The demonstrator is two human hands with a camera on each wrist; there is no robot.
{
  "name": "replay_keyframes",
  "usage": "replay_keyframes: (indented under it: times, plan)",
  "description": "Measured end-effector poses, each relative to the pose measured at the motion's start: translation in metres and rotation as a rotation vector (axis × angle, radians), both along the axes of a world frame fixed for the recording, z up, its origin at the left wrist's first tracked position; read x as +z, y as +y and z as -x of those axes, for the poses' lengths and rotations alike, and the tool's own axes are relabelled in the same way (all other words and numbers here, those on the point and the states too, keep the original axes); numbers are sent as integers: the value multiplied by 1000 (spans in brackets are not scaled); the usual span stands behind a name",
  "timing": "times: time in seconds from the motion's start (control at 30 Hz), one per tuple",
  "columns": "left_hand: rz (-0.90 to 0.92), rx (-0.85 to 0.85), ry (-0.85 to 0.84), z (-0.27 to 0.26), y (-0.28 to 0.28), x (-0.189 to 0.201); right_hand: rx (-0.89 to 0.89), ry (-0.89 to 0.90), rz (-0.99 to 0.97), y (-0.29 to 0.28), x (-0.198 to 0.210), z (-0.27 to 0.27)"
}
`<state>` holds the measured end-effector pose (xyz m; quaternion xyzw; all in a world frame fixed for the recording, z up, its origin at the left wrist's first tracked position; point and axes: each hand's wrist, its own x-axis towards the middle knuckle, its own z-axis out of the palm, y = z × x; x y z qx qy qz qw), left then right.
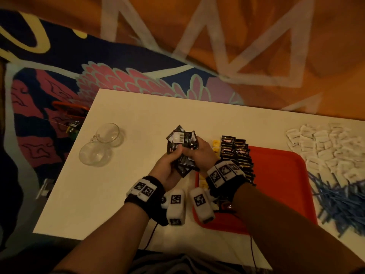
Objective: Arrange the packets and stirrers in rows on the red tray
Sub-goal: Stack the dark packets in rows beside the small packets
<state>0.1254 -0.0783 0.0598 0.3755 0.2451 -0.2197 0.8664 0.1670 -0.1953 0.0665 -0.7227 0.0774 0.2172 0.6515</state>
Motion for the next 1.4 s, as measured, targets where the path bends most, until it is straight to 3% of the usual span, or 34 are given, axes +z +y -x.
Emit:
replay_keyframes:
  times: [0.17, 0.3, 0.4, 0.5, 0.6, 0.77, 0.93, 1.07, 1.17, 1.3, 1.4]
  plan:
    - [-52, 121, 40, -1, -34, 37, 148, -76, 93, -29, 36, 15]
    - [-73, 157, 14, 8, -56, 62, 319, -364, 548, -61, 56, 20]
    - [-54, 119, -17, 17, -69, 83, 331, -587, 626, -92, 89, 26]
    - [-84, 53, -41, 24, -88, 101, 718, -785, 782, -112, 125, 35]
    - [-45, -27, -52, 36, -108, 120, 952, -726, 999, -122, 139, 42]
    - [136, -27, -201, 53, -118, 126, 872, -819, 853, -143, 143, 54]
    - [135, 18, -229, 64, -140, 135, 862, -921, 816, -158, 146, 65]
    - [3, 19, -124, 66, -155, 145, 852, -796, 802, -166, 154, 70]
    - [16, 30, -68, 65, -160, 148, 786, -831, 718, -169, 156, 70]
    - [168, 97, -188, 65, -156, 144, 700, -882, 689, -171, 156, 71]
    - [186, 62, -249, 62, -151, 140, 626, -877, 689, -169, 152, 65]
